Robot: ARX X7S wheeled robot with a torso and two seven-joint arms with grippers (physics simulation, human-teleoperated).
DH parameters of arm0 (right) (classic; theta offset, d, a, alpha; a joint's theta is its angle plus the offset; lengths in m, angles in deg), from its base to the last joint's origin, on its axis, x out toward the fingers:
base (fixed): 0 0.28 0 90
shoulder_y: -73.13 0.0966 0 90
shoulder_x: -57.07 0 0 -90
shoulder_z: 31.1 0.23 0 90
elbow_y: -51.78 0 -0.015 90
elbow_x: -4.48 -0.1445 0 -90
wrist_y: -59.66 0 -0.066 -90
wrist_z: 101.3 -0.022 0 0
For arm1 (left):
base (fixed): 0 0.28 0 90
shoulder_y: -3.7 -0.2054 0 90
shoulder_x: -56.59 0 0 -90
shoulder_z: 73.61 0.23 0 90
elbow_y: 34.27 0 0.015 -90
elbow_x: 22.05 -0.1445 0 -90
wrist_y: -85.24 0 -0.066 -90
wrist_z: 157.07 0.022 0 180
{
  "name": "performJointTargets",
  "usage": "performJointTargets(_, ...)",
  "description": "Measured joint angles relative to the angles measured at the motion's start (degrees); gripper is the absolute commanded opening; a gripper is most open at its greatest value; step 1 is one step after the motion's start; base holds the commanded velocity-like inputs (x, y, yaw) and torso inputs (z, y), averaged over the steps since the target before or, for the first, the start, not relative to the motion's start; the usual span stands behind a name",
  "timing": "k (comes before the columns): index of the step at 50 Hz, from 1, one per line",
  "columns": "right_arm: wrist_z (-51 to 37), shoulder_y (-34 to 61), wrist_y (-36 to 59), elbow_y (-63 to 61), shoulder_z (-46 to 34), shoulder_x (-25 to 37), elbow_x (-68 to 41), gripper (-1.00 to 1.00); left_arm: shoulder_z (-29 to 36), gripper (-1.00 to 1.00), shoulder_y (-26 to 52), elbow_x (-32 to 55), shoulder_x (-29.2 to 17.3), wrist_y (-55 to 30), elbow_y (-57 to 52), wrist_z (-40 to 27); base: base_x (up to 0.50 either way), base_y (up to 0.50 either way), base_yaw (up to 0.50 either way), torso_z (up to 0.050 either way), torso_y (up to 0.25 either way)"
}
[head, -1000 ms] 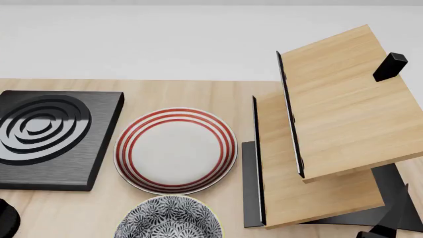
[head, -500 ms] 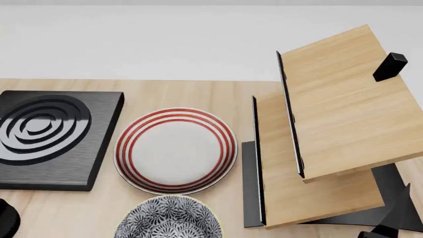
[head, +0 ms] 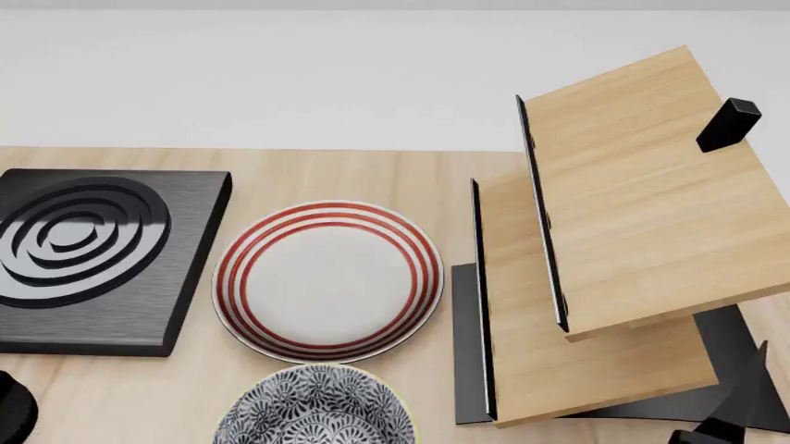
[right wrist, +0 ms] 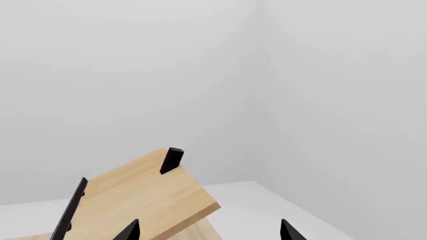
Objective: Pick up the cream cheese and put it in the bowl.
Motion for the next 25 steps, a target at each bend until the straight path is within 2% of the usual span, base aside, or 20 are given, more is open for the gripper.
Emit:
performJointTargets(5,0.0,0.1,0.0,0.0,0.0,0.0,0.0,1.00,0.2,1.00,0.1,-0.3,0.2,0.2,0.6,0.1,0.00,0.00,0.00,0.000,0.000)
performJointTargets(6,0.0,0.1,0.0,0.1,0.0,0.0,0.0,1.00,0.3,-1.00,0.2,-0.4,0.2,0.2,0.8,0.2,0.00,0.00,0.00,0.000,0.000)
performJointTargets(25,0.0,-0.1,-0.4,0.2,0.2,0.0,-0.3,1.00,-0.3,-1.00,1.1,-1.5,-0.3,-0.4,0.5,-0.2,0.00,0.00,0.00,0.000,0.000)
